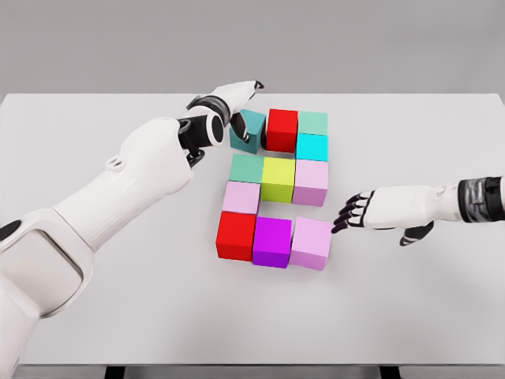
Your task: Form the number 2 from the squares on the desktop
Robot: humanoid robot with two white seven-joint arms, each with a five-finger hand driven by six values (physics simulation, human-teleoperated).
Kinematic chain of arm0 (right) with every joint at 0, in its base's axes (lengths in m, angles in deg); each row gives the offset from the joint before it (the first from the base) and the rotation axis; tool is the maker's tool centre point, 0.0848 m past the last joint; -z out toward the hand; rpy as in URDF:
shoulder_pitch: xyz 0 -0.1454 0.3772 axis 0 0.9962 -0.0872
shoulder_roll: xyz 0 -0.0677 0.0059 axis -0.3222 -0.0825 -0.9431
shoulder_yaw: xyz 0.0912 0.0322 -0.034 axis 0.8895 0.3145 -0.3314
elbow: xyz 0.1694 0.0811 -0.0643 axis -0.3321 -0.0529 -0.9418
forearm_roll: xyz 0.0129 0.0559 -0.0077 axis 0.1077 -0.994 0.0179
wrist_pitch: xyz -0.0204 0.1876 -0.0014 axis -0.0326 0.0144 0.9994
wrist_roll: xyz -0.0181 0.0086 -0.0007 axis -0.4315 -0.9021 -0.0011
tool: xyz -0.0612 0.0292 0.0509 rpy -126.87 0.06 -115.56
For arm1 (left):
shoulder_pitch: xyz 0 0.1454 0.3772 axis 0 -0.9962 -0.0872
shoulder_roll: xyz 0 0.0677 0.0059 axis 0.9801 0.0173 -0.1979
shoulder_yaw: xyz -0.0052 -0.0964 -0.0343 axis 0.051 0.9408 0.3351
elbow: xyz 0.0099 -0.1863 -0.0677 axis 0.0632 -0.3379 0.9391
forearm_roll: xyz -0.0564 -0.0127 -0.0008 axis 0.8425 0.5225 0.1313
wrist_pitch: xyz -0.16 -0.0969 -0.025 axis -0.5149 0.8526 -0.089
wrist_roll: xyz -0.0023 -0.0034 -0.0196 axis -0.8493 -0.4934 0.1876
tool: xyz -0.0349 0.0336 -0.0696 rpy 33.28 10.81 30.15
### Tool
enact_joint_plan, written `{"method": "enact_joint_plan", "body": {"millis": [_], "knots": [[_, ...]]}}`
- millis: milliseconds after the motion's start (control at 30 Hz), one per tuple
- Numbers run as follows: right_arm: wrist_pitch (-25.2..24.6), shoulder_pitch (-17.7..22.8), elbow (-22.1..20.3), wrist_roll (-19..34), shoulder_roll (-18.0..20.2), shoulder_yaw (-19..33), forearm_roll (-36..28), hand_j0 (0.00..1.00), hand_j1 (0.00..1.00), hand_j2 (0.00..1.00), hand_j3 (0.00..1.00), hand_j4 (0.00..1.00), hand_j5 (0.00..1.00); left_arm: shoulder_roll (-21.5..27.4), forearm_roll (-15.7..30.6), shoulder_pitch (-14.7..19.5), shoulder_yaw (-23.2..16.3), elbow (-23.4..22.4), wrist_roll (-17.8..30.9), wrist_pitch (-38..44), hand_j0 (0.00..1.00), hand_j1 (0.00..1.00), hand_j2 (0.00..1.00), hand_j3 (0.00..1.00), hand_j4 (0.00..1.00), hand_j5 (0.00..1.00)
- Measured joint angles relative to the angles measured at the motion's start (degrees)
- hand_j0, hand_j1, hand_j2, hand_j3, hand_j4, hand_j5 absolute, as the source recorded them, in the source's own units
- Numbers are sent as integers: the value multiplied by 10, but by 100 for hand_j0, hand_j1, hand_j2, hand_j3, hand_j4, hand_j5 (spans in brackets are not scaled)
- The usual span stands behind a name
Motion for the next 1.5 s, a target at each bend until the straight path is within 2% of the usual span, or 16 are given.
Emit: {"method": "enact_joint_plan", "body": {"millis": [467,800,1067,1167,1300,1500], "knots": [[0,-5,-4,0,-4,1,-14,100,100,100,100,100,100,-14,-1,1,1,-55,-1,-25,100,100,100,100,100,100],[0,-11,2,0,1,1,-19,100,100,100,100,100,100,-25,-2,3,2,-59,-1,-29,100,100,100,100,100,100],[0,-4,-19,0,13,-4,-22,100,100,100,100,100,100,-22,-2,10,3,-55,-1,-29,100,100,100,100,100,100],[0,3,-34,0,17,-5,-23,100,100,100,100,100,100,-18,-1,8,3,-43,-1,-38,100,100,100,100,100,100],[0,11,-55,0,22,-6,-23,100,100,100,100,100,100,12,6,4,3,3,1,-50,100,100,100,100,100,100],[0,12,-62,0,44,-2,-25,100,100,100,100,100,100,118,45,3,4,90,3,-115,100,100,100,100,100,100]]}}
